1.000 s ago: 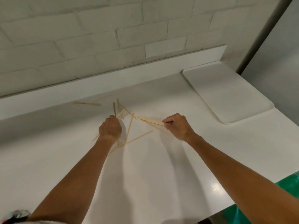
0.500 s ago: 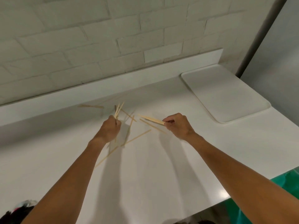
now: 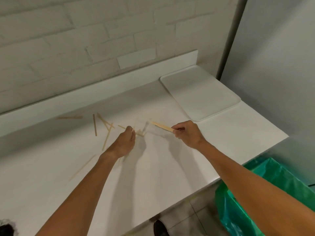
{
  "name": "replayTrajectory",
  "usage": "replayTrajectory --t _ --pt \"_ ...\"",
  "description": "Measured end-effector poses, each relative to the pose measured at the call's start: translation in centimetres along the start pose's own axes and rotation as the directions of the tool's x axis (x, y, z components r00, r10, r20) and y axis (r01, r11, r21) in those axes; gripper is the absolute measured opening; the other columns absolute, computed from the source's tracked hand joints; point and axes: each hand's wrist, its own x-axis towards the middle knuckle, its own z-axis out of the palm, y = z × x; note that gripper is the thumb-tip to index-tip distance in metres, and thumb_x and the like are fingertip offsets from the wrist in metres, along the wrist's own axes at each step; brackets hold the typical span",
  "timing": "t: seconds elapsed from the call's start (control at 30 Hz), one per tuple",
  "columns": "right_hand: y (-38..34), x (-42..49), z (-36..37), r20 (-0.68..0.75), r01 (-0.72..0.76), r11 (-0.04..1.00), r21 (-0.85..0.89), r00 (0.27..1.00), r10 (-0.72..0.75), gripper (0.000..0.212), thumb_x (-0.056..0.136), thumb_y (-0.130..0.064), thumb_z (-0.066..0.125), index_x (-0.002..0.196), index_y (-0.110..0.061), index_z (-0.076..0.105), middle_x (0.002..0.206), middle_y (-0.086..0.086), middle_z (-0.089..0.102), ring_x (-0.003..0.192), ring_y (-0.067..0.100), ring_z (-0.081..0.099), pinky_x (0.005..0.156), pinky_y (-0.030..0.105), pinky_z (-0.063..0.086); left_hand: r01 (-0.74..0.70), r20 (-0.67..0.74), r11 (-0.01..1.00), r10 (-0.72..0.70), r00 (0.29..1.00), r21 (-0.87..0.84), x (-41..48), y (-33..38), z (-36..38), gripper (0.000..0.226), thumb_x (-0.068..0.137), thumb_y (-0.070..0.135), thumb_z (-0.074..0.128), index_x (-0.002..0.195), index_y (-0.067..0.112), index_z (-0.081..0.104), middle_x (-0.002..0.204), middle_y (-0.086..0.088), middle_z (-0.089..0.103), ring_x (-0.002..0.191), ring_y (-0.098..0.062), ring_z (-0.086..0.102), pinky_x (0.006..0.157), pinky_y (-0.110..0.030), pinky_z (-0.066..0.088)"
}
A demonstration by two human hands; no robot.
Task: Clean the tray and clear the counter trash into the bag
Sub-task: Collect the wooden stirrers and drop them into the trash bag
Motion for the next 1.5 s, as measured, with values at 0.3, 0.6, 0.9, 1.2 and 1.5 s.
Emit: replayTrajectory --t 0.3,0.6,0.9,1.2,1.5 --pt "9.1 -9.1 -13.3 -0.322 -0.163 0.98 0.111 0.927 0.191 0.016 0.09 -0.009 0.066 0.103 -0.01 0.076 0.083 0.002 0.073 0.074 0.013 0.068 0.079 0.023 0.055 -0.409 0.217 0.906 0.381 0.899 0.104 0.2 14.8 13.1 0.024 0.106 0.024 0.028 0.093 0.014 0.045 0.089 -0.005 0.058 0.076 -0.026 0.052 0.068 -0.035 0.044" --pt "21.6 -25.2 -24.7 -0.542 -0.442 0.888 0.129 0.718 0.437 0.019 0.095 -0.015 0.061 0.107 -0.014 0.075 0.076 0.003 0.071 0.061 0.012 0.053 0.055 0.022 0.04 -0.587 0.586 0.794 0.405 0.702 0.155 -2.8 26.8 33.5 0.03 0.106 0.024 0.035 0.103 0.005 0.059 0.095 -0.008 0.06 0.085 -0.021 0.055 0.073 -0.032 0.04" --pt "28.4 -34.3 -27.5 -0.448 -0.621 0.776 0.114 0.665 0.598 0.035 0.094 -0.015 0.061 0.128 -0.009 0.062 0.128 0.005 0.065 0.118 0.018 0.061 0.106 0.029 0.042 -0.585 0.695 0.78 0.294 0.656 0.223 -5.1 28.9 44.9 0.049 0.103 0.032 0.042 0.144 0.005 0.039 0.146 -0.014 0.046 0.135 -0.026 0.043 0.112 -0.038 0.033" --pt "24.3 -28.9 -26.9 -0.427 -0.375 0.926 0.041 0.831 0.356 0.034 0.094 -0.023 0.063 0.128 -0.018 0.061 0.123 -0.002 0.065 0.108 0.01 0.061 0.097 0.031 0.049 -0.578 0.473 0.815 0.495 0.729 0.038 -5.2 26.4 40.0 0.034 0.099 0.028 0.051 0.133 0.021 0.052 0.128 0.001 0.055 0.115 -0.013 0.054 0.104 -0.038 0.045" --pt "14.4 -17.5 -20.6 -0.241 -0.037 0.999 -0.033 0.97 0.027 0.03 0.093 -0.026 0.065 0.122 -0.022 0.065 0.114 -0.01 0.062 0.094 0.003 0.061 0.076 0.011 0.048 -0.481 0.02 0.875 0.483 0.876 -0.062 -5.9 20.6 25.8 0.031 0.098 0.017 0.056 0.128 0.021 0.057 0.118 0.006 0.057 0.103 -0.006 0.058 0.086 -0.018 0.052"
